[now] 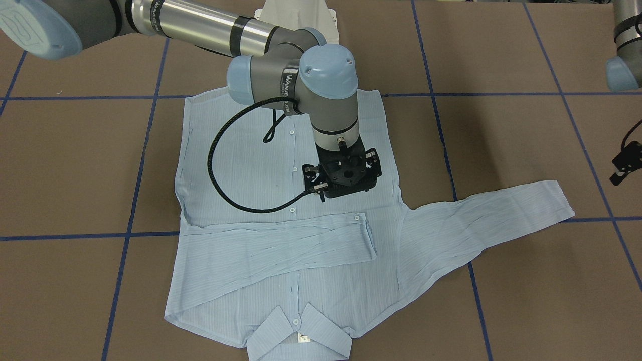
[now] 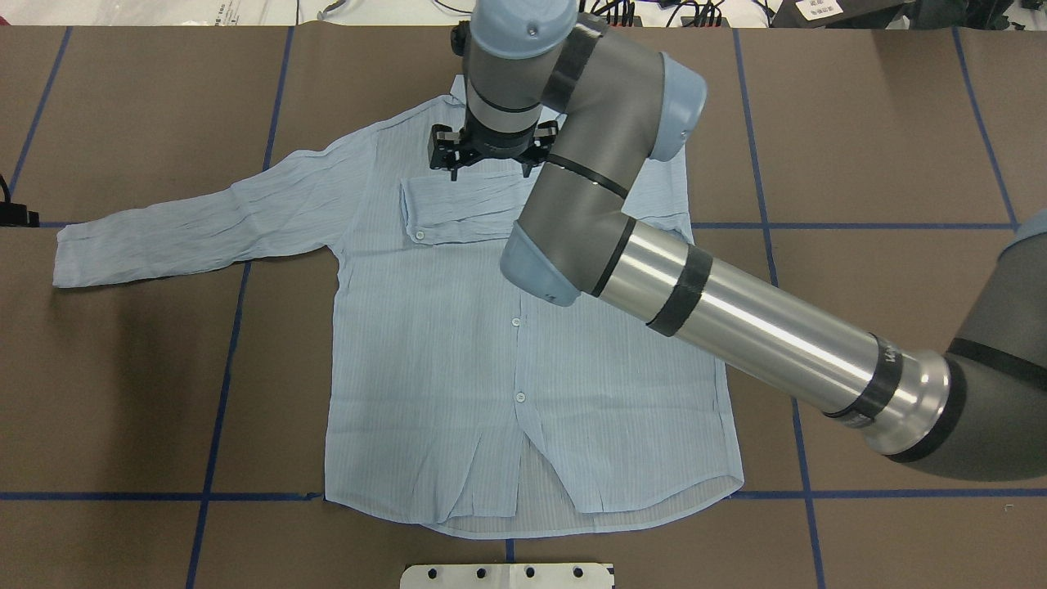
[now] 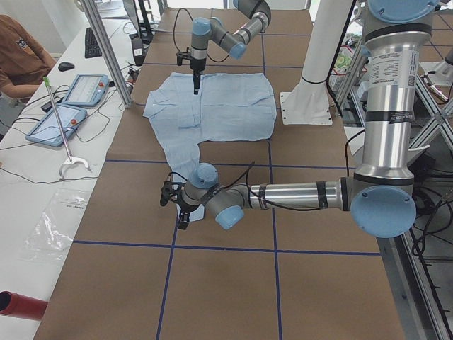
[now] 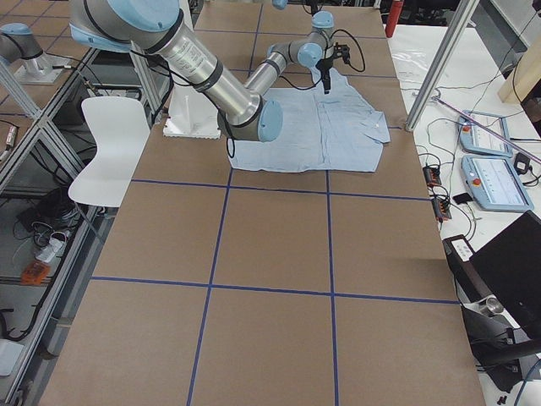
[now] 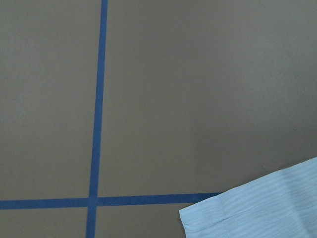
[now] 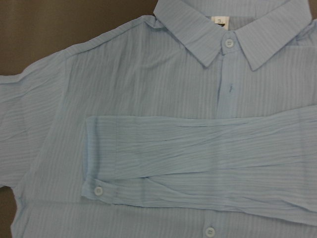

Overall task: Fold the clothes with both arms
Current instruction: 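Carry the sleeve across the shirt chest toward the other sleeve with right gripper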

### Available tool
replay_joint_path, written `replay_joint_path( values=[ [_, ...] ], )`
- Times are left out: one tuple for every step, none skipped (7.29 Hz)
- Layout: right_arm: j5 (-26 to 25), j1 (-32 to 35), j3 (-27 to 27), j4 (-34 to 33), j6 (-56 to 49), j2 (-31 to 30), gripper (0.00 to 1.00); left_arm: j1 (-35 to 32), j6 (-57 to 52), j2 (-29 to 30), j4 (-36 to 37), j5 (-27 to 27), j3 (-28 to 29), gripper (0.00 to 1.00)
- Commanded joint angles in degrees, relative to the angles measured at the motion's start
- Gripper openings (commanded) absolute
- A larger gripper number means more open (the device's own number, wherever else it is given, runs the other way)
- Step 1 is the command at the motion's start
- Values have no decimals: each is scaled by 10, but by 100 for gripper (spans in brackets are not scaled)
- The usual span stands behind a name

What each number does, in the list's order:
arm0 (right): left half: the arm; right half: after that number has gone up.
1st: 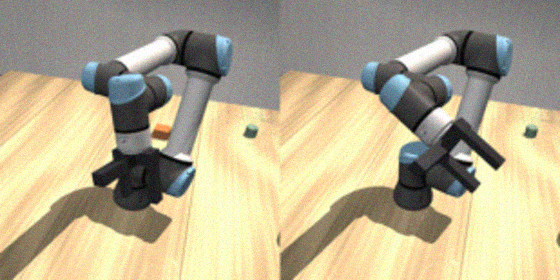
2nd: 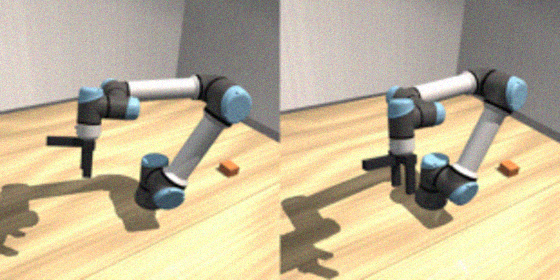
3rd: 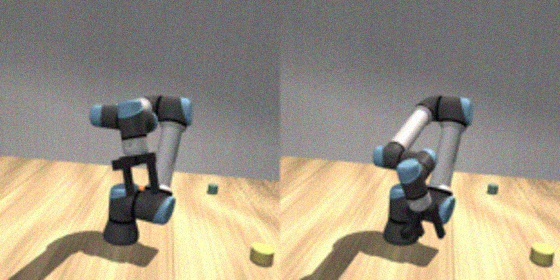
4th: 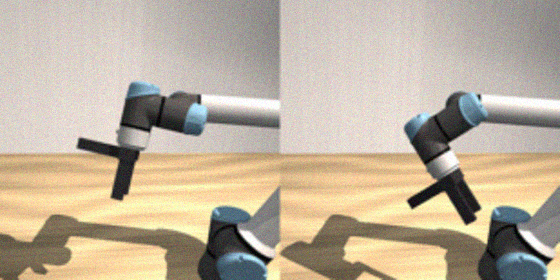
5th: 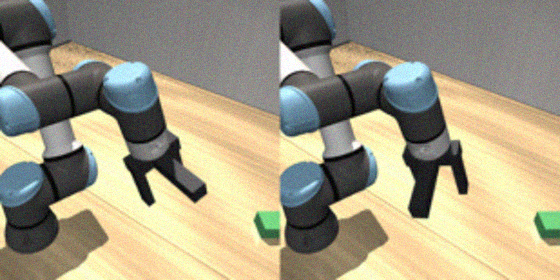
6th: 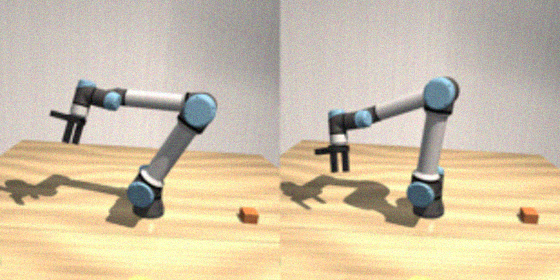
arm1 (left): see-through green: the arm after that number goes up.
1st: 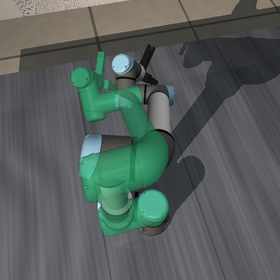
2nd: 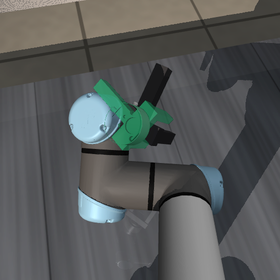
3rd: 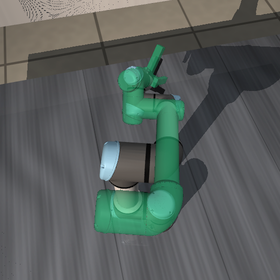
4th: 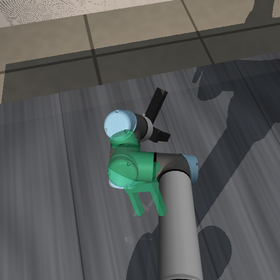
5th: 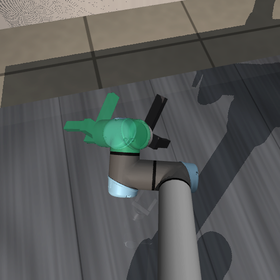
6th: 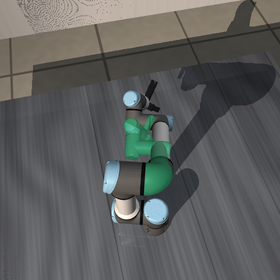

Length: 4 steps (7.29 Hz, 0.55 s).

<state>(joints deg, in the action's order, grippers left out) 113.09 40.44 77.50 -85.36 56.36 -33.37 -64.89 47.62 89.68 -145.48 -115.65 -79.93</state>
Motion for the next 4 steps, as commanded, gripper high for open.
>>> replay_joint_path(
  values=[
    [25,41,72,-49,-74,-62,100,33,27,10,-9,30,17,90],
    [47,60,81,-49,-97,-81,100,43,27,19,-7,31,28,86],
    [53,74,94,-49,-117,-99,100,54,27,32,-9,32,47,85],
    [53,77,107,-49,-119,-113,100,57,27,38,-7,32,57,81]
  ],
)
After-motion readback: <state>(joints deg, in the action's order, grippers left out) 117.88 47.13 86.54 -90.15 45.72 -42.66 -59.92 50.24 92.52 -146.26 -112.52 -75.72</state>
